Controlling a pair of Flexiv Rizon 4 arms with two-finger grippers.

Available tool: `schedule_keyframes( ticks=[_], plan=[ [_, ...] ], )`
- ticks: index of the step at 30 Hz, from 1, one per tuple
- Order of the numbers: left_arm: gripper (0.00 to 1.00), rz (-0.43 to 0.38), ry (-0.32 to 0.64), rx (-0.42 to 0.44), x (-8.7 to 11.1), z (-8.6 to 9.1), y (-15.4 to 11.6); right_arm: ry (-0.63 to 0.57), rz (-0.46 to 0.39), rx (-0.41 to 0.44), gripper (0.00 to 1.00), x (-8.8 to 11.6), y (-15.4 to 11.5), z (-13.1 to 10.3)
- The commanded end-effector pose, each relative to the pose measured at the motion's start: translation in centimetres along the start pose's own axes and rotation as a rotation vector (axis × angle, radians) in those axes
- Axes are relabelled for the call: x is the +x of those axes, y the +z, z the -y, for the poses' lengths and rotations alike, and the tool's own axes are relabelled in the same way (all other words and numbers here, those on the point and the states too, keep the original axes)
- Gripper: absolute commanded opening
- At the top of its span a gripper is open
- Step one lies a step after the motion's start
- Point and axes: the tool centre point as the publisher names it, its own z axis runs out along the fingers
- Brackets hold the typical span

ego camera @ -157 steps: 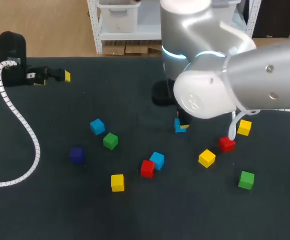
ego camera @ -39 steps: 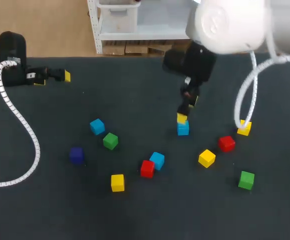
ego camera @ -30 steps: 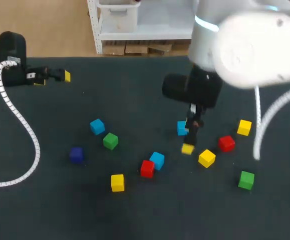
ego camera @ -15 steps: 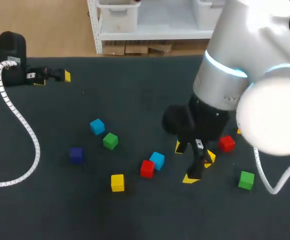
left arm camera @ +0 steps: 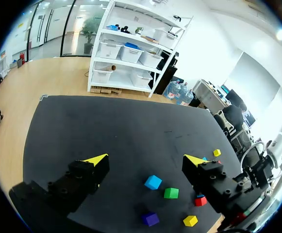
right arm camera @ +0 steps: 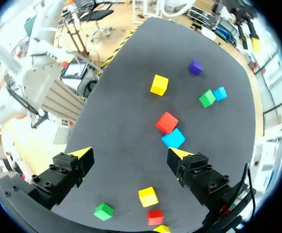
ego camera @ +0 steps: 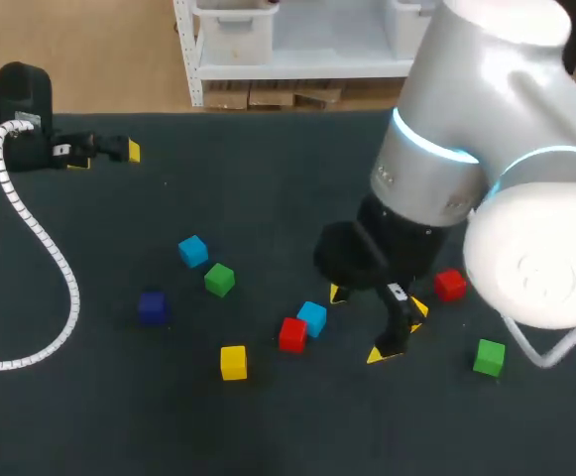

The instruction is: Place the blue cubes, place green cubes on the blue cubes, place the yellow cubes on the green cubes, then place the red cubes on the yellow cubes, and place purple cube on the red cubes.

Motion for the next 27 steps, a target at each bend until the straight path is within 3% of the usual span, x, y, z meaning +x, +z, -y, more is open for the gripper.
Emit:
schedule_keyframes(
  ticks=[1,16,27],
  plan=[
    [1.00,0.004,0.001,0.006,0.1,-0.1,0.0,-0.051,-0.037,0.006,1.00,-1.0,0.5,0.2],
    [1.00,0.004,0.001,0.006,0.1,-0.1,0.0,-0.206,-0.120,-0.004,1.00,-1.0,4.1,1.3],
    [1.00,0.004,0.001,0.006,0.1,-0.1,0.0,-0.270,-0.188,0.032,1.00,-0.5,6.4,4.9]
  ],
)
